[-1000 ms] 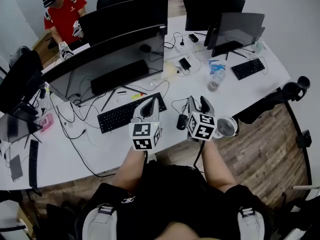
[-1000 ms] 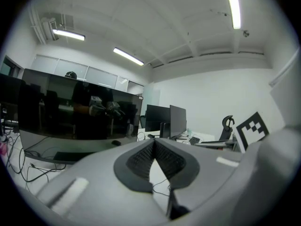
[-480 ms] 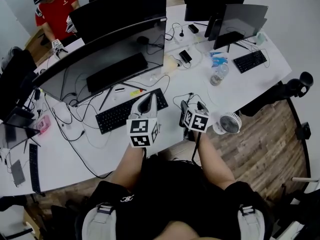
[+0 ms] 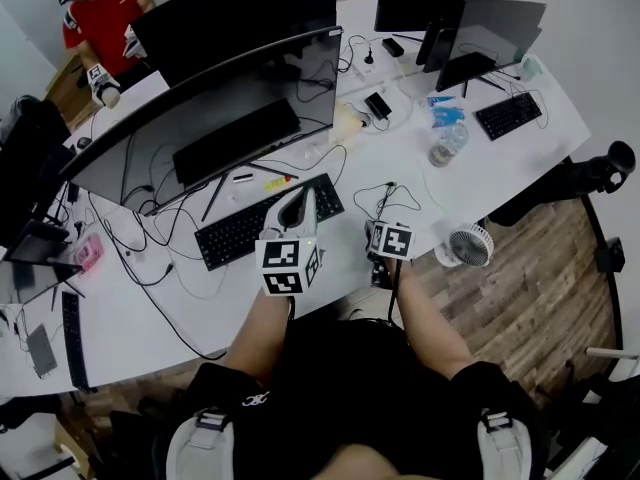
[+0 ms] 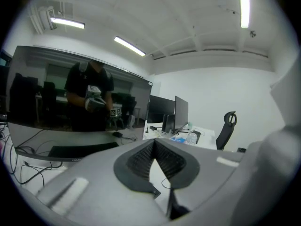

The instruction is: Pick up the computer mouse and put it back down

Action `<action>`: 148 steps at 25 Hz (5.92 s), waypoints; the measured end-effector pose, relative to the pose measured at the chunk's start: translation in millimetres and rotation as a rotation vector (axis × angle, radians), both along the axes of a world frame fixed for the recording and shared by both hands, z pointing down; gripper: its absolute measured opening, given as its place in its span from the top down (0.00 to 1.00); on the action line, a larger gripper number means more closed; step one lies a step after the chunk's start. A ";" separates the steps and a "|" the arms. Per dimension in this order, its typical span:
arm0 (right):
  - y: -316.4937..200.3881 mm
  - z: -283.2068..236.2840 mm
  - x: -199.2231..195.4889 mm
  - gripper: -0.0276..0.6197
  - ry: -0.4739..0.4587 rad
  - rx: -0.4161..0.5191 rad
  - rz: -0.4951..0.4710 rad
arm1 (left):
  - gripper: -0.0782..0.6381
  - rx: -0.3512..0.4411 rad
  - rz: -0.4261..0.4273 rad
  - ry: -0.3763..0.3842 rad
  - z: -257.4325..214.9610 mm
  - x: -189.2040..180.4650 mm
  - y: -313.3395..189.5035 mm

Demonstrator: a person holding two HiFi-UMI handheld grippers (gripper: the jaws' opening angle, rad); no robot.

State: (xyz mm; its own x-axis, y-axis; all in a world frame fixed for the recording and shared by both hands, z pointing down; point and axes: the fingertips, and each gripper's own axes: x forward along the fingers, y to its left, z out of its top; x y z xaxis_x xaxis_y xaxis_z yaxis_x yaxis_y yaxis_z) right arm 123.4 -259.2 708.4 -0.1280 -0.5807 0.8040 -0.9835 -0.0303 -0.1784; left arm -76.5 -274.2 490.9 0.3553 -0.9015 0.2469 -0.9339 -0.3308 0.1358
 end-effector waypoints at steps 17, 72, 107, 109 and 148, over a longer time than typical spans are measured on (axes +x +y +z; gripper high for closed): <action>13.6 61.1 1.1 0.48 0.005 -0.170 0.042 | 0.82 -0.005 -0.002 -0.003 2.4 -12.6 -11.9; -41.3 -228.0 38.1 0.53 -0.129 0.431 -0.046 | 0.82 0.031 0.080 0.055 -6.4 44.2 -15.0; -19.3 -42.0 21.0 0.53 0.061 0.066 -0.166 | 0.82 0.042 -0.016 0.000 -8.5 12.9 -5.9; -13.5 -19.3 20.0 0.53 0.101 0.028 -0.183 | 0.82 0.041 -0.027 -0.003 -8.2 9.0 -3.6; -37.9 -314.6 -5.1 0.95 -0.013 1.048 -0.166 | 0.82 0.122 -0.063 -0.024 -35.2 -6.1 8.7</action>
State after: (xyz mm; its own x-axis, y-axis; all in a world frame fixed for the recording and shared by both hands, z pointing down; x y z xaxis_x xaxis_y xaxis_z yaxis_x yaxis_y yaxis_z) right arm 118.3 -297.1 393.8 -0.2742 -0.9574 -0.0901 -0.9590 0.2792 -0.0485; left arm -82.6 -265.5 455.7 0.2923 -0.9458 0.1417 -0.9558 -0.2840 0.0759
